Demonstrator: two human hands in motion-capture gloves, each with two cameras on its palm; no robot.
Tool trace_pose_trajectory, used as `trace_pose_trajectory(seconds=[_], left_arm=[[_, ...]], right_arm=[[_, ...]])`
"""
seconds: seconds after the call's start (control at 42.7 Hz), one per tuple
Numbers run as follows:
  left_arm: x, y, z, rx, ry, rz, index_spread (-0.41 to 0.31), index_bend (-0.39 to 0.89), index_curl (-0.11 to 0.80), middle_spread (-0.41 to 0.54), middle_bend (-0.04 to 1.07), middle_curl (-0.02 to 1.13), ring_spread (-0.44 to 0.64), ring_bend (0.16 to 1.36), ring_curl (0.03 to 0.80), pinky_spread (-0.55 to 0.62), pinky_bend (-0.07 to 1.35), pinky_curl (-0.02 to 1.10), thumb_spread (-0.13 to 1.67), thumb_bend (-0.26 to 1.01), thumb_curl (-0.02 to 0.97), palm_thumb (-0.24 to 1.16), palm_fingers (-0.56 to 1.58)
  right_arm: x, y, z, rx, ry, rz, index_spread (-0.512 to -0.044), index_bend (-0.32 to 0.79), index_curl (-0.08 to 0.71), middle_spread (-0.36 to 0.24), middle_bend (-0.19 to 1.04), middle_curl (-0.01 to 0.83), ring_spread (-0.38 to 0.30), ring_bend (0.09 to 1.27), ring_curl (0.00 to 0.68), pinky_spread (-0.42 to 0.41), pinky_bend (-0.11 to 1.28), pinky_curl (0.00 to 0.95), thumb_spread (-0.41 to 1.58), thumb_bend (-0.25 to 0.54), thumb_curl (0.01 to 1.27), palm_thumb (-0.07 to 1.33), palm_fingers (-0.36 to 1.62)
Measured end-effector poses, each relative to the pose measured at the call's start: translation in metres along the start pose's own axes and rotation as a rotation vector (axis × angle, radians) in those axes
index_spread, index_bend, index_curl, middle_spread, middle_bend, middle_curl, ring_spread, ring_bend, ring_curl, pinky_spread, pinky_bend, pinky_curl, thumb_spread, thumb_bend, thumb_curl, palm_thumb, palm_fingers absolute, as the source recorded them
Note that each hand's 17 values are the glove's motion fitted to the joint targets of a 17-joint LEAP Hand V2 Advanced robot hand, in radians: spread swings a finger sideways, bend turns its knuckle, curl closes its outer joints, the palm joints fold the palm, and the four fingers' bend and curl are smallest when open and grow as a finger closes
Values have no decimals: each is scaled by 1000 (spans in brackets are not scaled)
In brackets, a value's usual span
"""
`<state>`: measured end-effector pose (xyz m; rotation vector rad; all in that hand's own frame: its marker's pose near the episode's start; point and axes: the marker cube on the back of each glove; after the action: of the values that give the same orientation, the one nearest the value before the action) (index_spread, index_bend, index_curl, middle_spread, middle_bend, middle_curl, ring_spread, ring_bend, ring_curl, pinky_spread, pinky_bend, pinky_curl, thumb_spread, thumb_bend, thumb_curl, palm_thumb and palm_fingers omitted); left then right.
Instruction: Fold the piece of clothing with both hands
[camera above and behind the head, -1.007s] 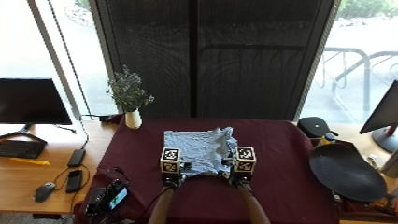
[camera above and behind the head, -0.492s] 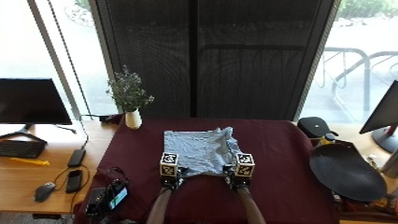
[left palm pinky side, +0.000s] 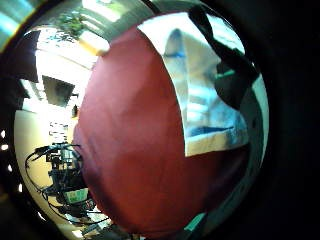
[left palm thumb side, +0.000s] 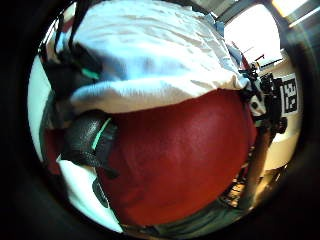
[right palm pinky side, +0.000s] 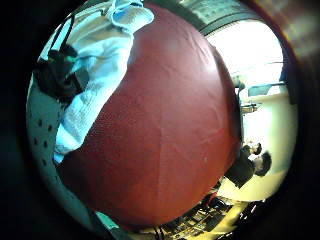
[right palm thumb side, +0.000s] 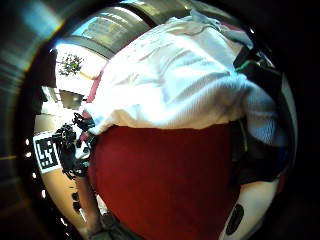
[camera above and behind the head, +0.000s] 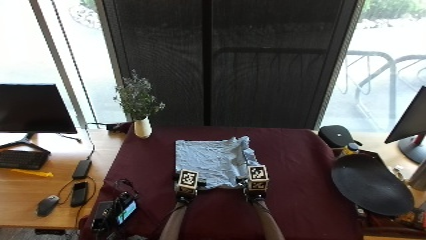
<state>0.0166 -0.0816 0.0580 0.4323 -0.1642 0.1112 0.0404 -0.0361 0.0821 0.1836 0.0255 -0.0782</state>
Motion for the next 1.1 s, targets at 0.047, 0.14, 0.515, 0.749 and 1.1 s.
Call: trace_pose_trajectory(seconds=[0.047, 0.14, 0.515, 0.749, 1.1], left_arm=[[0, -2, -3, 41, -36, 10, -209, 326, 361, -201, 362, 430, -180, 639, 309, 19, 384, 290, 1141, 7, 313, 480, 965], [1, -1, 3, 17, -49, 36, -255, 347, 391, -253, 388, 453, -264, 630, 329, -52, 319, 295, 1129, 7, 322, 528, 1131], [-30, 68, -57, -667, 196, 229, -311, 284, 442, -344, 471, 506, -366, 624, 378, -140, 179, 322, 1090, -16, 332, 614, 1230], [-42, -1, -74, -652, 126, 134, -309, 243, 462, -355, 509, 516, -374, 628, 393, -128, 148, 317, 1127, 6, 334, 682, 1178], [-67, -100, -43, -500, 38, -175, -304, 220, 498, -346, 536, 528, -357, 629, 411, -70, 114, 276, 1234, -6, 319, 735, 1134]], right_arm=[[4, -2, -4, 45, 35, 4, -323, 168, 351, -155, 247, 337, -132, 507, 334, 10, 461, 293, 1293, 145, 411, 928, 853], [2, 4, -13, 48, 26, -33, -309, 128, 342, -152, 238, 350, -180, 542, 349, -69, 478, 308, 1268, 154, 423, 983, 1041], [17, 48, -48, -452, 48, -243, -288, 126, 330, -177, 224, 400, -255, 669, 417, -266, 545, 365, 1173, 110, 417, 1056, 1258], [11, -40, -97, -301, 14, -103, -288, 124, 328, -198, 260, 432, -245, 728, 443, -292, 531, 368, 1208, 95, 396, 1080, 1274], [-41, -170, -95, -25, 138, 20, -285, 139, 333, -206, 348, 479, -228, 763, 474, -308, 553, 378, 1211, 54, 372, 1084, 1285]])
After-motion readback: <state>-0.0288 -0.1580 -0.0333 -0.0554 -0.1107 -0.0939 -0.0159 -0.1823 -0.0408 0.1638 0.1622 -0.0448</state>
